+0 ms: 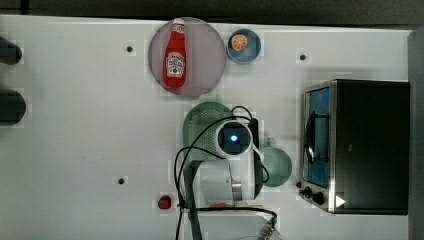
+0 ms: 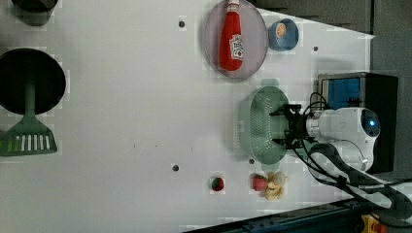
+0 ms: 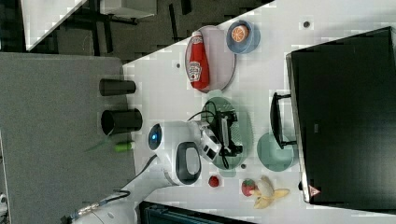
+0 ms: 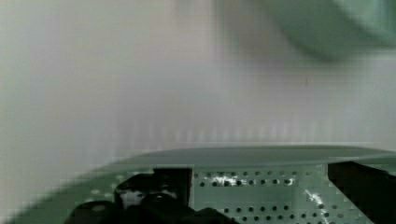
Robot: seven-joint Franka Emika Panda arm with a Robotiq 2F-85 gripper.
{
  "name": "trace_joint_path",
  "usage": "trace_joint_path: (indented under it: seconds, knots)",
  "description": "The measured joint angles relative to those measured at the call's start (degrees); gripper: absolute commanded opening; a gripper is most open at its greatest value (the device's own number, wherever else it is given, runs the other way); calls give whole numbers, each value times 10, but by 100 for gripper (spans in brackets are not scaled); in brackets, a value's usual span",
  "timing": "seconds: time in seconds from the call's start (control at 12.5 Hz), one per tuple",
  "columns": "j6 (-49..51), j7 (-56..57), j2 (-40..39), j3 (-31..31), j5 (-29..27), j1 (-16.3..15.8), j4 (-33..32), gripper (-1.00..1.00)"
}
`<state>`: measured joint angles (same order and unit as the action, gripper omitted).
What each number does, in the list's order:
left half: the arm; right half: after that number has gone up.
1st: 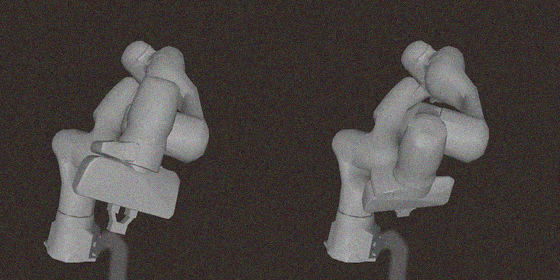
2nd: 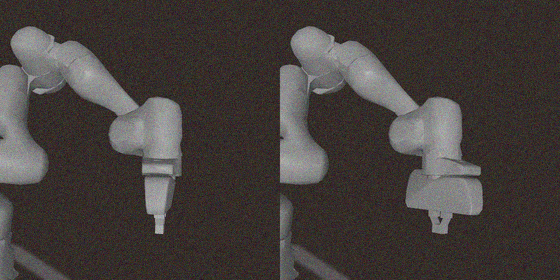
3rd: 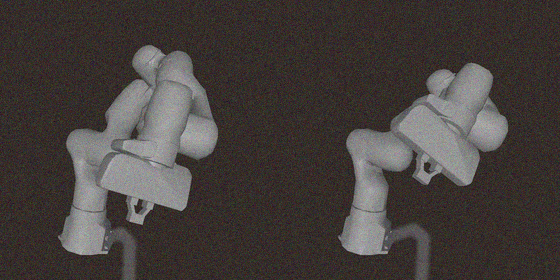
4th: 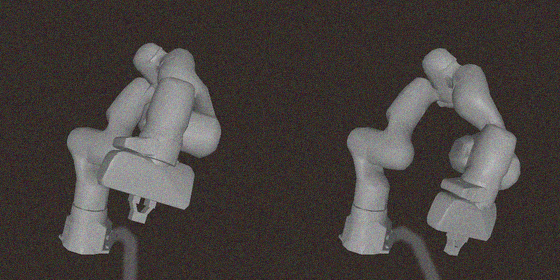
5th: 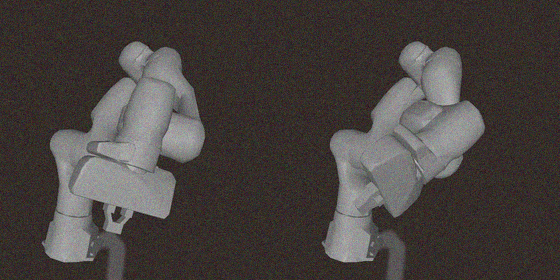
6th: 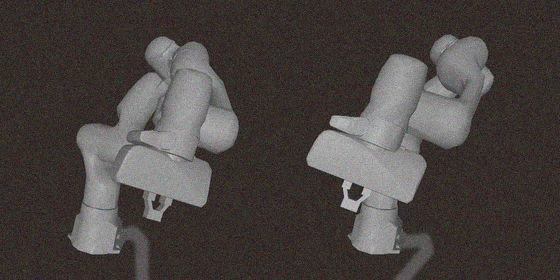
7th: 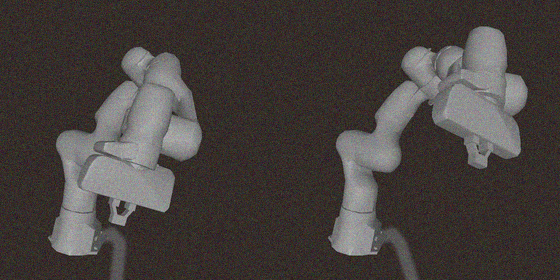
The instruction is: Drag strainer left to right.
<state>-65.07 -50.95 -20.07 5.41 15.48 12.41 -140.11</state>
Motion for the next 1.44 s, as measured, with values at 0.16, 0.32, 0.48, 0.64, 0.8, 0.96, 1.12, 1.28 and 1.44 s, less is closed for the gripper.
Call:
trace_joint_path:
  seconds: [0.16,0.32,0.48,0.64,0.8,0.96,1.12,1.28,1.44]
  knots:
    - [8,4,-1,-7,-9,9,0,100]
    - [7,34,5,16,-8,30,1,100]
    - [35,65,32,32,-24,25,2,100]
    - [126,108,98,42,-27,16,6,100]
    - [201,172,171,50,-34,13,20,100]
    - [329,234,230,49,-79,11,72,100]
    - [444,317,270,46,-176,13,143,100]
    - [545,395,316,42,-193,11,206,100]
    - [623,426,357,36,-169,7,268,100]
